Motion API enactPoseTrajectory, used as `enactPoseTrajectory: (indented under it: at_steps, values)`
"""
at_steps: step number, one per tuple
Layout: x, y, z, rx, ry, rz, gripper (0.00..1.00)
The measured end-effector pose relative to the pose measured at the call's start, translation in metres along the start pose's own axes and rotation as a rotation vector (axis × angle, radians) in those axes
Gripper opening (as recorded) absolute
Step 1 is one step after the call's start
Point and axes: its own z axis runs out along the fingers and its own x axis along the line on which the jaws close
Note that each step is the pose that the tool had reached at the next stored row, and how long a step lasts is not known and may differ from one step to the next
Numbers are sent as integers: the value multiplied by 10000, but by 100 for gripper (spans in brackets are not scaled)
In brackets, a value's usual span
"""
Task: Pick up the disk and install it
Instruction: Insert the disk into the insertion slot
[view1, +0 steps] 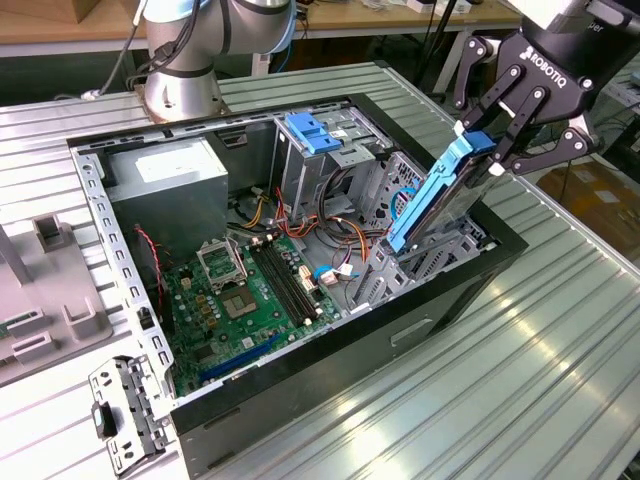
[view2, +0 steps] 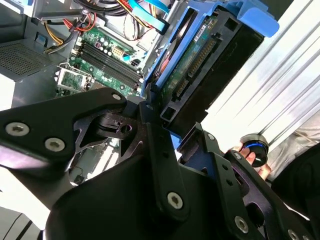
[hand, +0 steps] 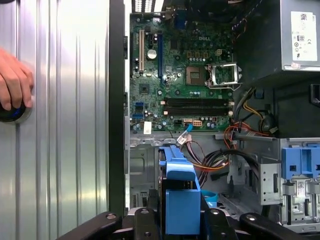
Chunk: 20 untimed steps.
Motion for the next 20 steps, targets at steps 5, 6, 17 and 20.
enactPoseTrajectory:
  at_steps: [5, 6, 17, 20]
  values:
    - [-20, -1, 39, 0, -10, -1, 37]
    - [-22, -1, 48, 0, -15, 0, 37]
    - [-18, -6, 160, -1, -28, -1, 37]
    - [-15, -7, 184, -1, -29, -1, 37]
